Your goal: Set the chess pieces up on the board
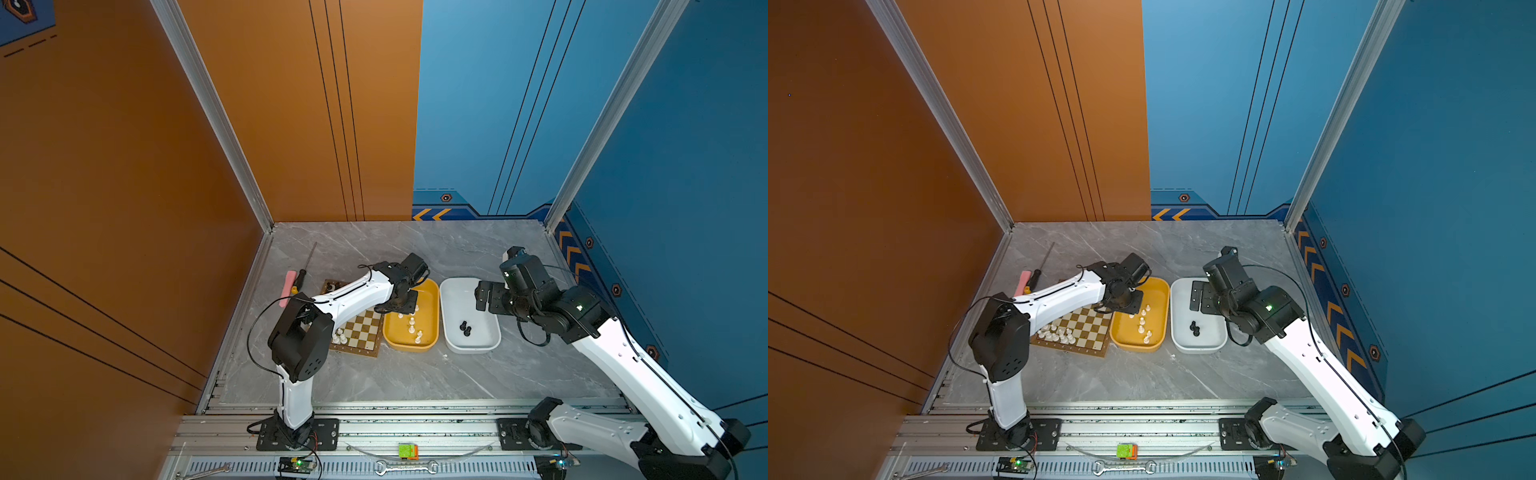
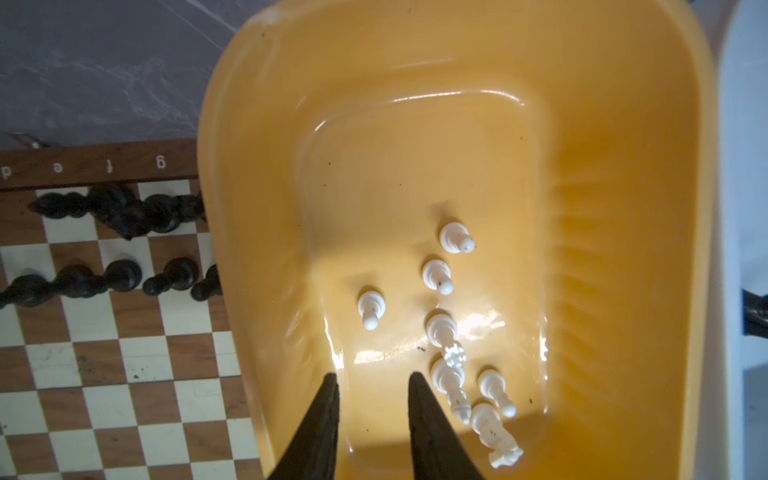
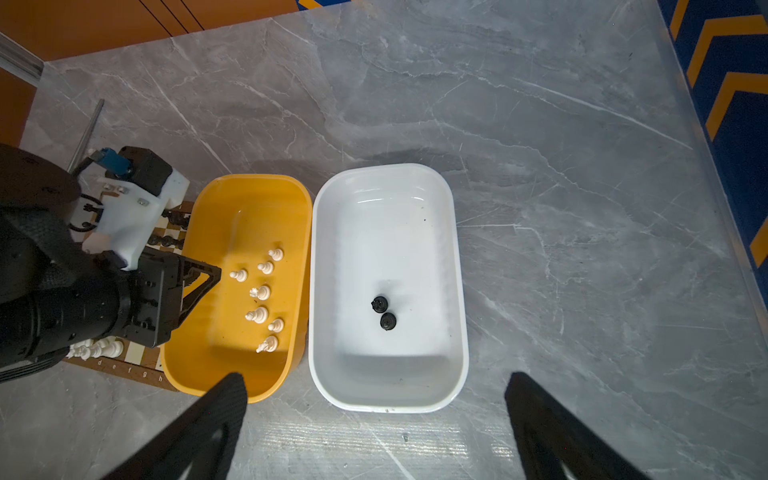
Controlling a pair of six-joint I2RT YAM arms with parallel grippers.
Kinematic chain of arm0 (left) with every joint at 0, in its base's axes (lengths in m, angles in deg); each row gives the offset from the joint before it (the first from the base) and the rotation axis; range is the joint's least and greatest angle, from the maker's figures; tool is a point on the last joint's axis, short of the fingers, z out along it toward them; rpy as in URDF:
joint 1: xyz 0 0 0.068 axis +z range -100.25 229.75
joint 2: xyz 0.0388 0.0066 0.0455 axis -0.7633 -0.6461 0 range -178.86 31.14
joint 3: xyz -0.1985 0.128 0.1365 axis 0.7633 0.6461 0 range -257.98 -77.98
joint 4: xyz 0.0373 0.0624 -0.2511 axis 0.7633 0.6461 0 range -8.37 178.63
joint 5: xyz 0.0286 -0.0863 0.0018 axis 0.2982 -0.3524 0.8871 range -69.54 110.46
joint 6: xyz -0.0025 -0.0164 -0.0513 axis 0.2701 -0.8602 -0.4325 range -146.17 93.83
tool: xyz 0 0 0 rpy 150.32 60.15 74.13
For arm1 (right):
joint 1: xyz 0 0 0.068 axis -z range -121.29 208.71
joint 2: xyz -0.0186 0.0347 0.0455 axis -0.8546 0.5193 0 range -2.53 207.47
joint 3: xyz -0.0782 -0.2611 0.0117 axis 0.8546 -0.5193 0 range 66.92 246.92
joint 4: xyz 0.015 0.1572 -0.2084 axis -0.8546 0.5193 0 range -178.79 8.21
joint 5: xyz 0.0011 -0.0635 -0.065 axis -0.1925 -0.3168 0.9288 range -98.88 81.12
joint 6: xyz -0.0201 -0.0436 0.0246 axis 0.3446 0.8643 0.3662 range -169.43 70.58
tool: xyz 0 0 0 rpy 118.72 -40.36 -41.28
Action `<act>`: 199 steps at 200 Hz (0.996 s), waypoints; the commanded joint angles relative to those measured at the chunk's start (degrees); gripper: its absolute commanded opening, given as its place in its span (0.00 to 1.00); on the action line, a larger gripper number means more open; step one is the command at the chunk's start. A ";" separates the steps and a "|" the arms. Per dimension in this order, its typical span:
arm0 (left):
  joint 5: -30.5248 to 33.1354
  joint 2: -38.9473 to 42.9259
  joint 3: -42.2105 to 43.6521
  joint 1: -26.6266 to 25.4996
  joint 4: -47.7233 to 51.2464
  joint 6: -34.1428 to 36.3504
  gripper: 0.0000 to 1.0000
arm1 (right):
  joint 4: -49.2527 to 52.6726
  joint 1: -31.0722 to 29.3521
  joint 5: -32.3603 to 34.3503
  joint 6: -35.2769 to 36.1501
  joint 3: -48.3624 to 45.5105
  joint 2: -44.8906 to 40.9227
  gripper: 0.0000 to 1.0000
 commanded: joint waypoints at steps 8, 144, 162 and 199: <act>0.35 -2.47 -1.52 -0.51 1.74 0.56 0.30 | 2.04 0.62 1.66 -0.82 -1.13 -1.59 1.00; -0.11 -8.30 -3.27 -0.11 1.68 -0.21 0.25 | 2.36 6.53 -2.67 2.71 -1.39 -1.94 1.00; -0.08 -8.39 -2.95 0.09 1.72 -0.41 0.24 | 2.38 7.14 -3.04 3.07 -1.22 -2.02 1.00; -0.10 -8.57 -2.86 0.35 1.76 -0.42 0.22 | 2.54 8.17 -3.79 3.91 -1.05 -1.94 1.00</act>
